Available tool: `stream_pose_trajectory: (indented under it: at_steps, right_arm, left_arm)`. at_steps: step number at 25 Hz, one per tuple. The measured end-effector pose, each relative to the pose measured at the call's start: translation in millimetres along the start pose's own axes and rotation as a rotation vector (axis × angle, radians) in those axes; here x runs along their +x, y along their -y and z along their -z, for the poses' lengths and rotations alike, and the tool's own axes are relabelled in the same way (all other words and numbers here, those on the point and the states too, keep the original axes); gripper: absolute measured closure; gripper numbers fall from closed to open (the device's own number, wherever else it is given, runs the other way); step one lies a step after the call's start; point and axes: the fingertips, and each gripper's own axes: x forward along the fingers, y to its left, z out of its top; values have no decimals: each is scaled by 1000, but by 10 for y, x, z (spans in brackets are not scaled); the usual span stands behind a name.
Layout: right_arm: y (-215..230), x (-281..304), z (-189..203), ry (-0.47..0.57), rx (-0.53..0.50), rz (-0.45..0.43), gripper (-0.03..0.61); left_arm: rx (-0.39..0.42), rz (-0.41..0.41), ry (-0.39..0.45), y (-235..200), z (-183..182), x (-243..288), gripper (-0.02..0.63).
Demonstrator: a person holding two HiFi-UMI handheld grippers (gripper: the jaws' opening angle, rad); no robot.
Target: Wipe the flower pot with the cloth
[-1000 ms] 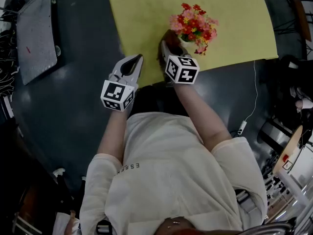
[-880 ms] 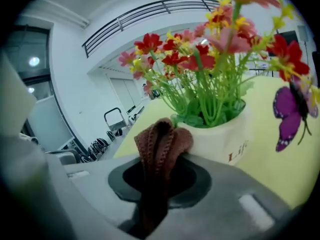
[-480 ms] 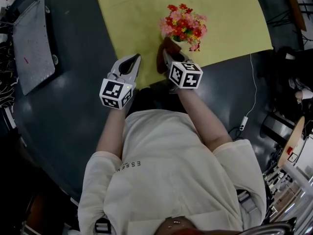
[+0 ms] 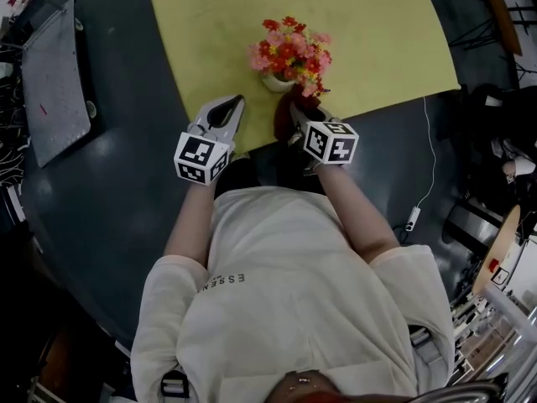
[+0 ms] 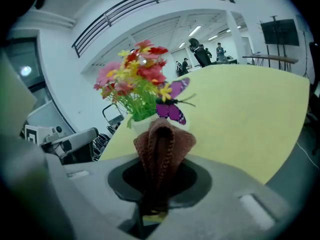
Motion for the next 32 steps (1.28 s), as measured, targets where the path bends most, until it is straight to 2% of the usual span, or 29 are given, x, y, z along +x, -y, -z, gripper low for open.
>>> stream_pose_trajectory:
  at_steps: [3,5,7,10,13,15,20,25,32]
  right_arm:
    - [366,-90,-61,-30,-26,4,520]
    - [670,-156,-110,-60,-54,21,520]
    - [926,-192,-167,-94,-76,25,520]
    - [1128,-196,-312,-132,-118,-3,520]
    - [1220,-191,-543,-126,-228,-26,520]
    - [1225,-166,-695,-111,-311,-45,520]
    - [1131,-22,-1066,-75,-444,-118,520]
    - [1107,108,-1286,-60,-464,-173,520]
    - [1183,189,-1251,-84,-467,-213,520]
  left_arm:
    - [-2,-3,-12,129,67,175,592]
    - [9,-2,-20,235,110,306,490]
    - [41,2,-27,317,135,417,469]
    - [130,0,-17,338,146,587,403]
    - [197,-17,-12,311,156,770,196]
    - [195,-20,-15,293,176,856,107]
    - [191,-38,-12,187,167,1053,91]
    - [236,-18,-48,104,174,1285,78]
    - [251,56,-103,98,197,1483,76]
